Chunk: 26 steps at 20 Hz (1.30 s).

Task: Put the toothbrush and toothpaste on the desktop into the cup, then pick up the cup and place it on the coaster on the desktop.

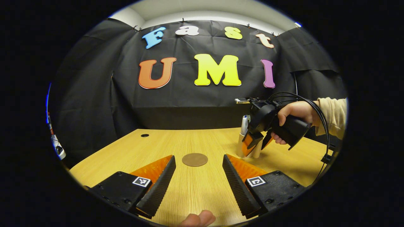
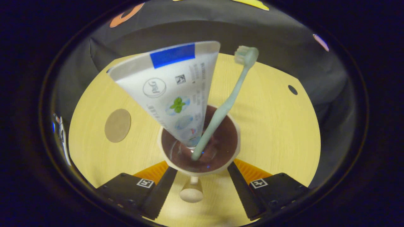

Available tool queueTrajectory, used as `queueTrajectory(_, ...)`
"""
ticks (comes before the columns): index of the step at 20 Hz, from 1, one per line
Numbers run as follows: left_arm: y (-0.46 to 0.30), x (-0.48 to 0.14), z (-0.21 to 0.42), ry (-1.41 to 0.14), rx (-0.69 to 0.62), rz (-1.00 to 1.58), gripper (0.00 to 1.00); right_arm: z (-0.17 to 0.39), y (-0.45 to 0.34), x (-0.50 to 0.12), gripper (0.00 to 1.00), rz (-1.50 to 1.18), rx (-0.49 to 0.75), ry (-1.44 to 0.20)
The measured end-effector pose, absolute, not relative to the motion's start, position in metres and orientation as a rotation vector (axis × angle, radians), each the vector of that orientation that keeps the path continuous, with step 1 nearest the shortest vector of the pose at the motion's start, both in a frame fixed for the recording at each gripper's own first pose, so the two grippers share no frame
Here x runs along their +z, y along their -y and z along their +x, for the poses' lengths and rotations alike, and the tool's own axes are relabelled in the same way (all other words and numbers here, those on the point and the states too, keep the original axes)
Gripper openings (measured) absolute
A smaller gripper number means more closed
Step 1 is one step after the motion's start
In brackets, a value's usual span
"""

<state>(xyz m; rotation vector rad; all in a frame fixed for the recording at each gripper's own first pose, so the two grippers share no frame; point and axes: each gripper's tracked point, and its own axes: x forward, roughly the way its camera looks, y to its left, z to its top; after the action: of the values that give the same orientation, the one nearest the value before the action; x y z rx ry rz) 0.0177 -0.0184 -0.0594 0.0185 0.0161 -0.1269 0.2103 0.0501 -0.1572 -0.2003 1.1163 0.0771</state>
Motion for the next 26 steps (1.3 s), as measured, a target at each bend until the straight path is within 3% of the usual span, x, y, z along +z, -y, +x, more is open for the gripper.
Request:
queueTrajectory(5,0.009,-0.055,0.013,-0.009,-0.125,0.016,0.95,0.209,-0.053,-0.171,0.67,-0.201,0.058,-1.195)
queueTrajectory(6,0.008,-0.055,0.012,-0.010,-0.130,0.014,0.95,0.207,-0.055,-0.171,0.67,-0.201,0.061,-1.205)
queueTrajectory(7,0.007,-0.057,0.011,-0.014,-0.131,0.015,0.95,0.206,-0.053,-0.171,0.57,-0.205,0.052,-1.209)
queueTrajectory(10,-0.001,-0.065,0.008,-0.033,-0.124,0.011,0.95,0.208,-0.057,-0.171,0.41,-0.180,0.056,-1.207)
queueTrajectory(11,-0.002,-0.067,0.007,-0.040,-0.123,0.006,0.95,0.208,-0.056,-0.172,0.28,-0.178,0.055,-1.203)
queueTrajectory(20,-0.001,-0.069,0.008,-0.047,-0.148,0.006,0.95,0.219,-0.056,-0.157,0.27,-0.204,0.055,-1.092)
queueTrajectory(26,-0.016,-0.067,0.008,-0.040,-0.132,-0.023,0.95,0.221,-0.068,-0.149,0.27,-0.221,0.123,-1.070)
